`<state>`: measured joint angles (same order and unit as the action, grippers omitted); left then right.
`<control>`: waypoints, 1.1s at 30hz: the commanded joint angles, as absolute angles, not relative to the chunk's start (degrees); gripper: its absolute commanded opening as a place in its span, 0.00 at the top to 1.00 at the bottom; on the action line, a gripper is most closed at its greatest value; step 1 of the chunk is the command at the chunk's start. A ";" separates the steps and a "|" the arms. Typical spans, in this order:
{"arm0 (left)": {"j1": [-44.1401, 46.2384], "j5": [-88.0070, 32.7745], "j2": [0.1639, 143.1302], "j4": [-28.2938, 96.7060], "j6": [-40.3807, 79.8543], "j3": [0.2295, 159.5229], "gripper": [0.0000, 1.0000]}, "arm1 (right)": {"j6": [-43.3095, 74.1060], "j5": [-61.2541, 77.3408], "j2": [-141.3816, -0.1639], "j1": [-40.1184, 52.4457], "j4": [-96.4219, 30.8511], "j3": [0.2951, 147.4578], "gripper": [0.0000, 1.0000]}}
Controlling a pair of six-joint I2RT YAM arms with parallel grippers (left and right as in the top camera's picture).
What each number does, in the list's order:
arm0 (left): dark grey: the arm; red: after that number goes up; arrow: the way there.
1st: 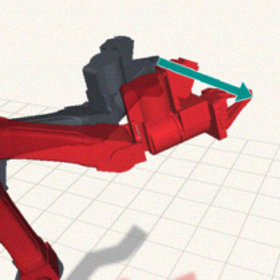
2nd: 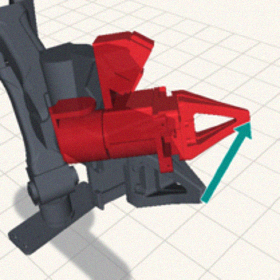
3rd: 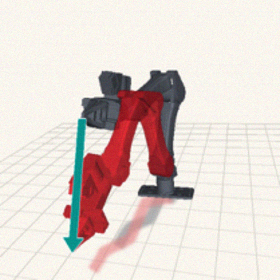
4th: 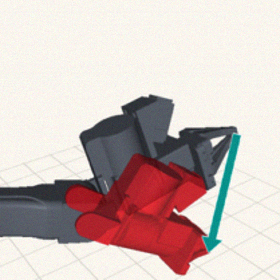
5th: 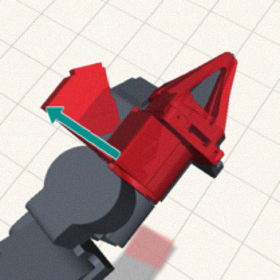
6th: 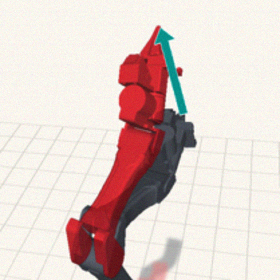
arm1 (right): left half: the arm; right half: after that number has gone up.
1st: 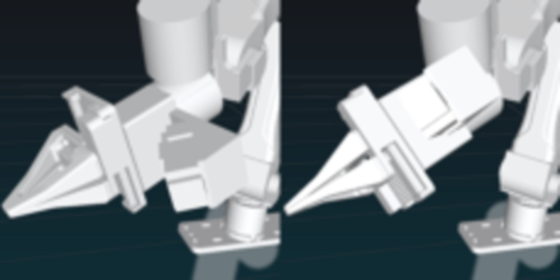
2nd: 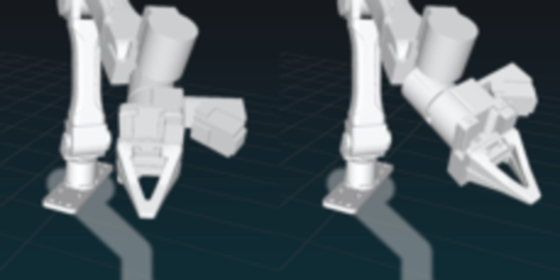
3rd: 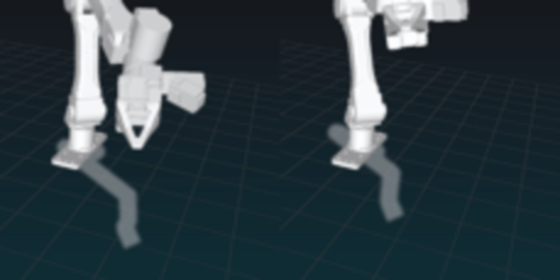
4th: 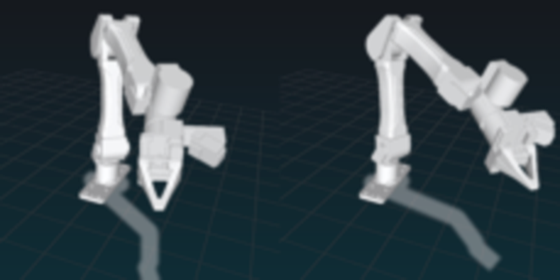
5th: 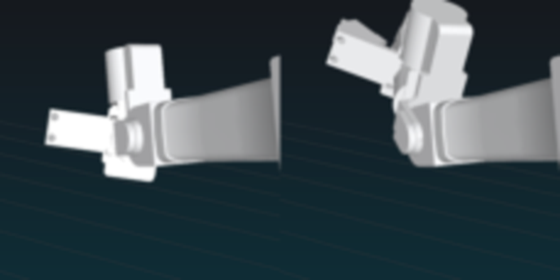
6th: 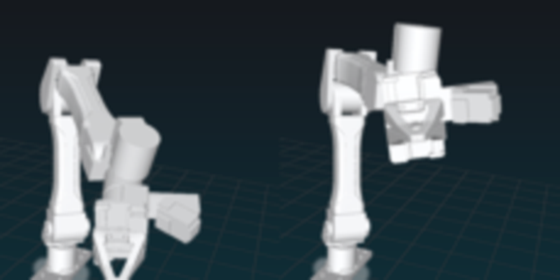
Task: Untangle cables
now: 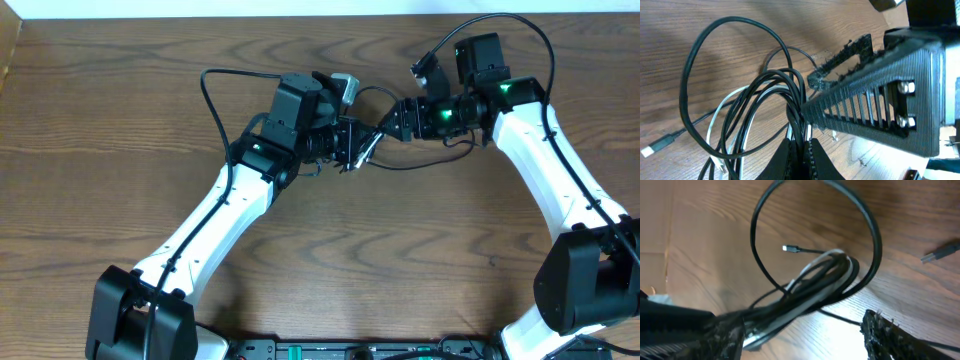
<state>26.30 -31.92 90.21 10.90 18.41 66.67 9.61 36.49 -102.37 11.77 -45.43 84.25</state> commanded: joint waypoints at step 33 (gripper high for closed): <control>25.93 -33.45 90.11 9.98 19.22 67.31 0.92 | 17.06 33.61 -107.92 13.17 -46.04 84.58 0.99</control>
<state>26.30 -32.53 90.26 10.59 19.31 66.67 20.27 33.34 -107.70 12.75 -45.74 84.25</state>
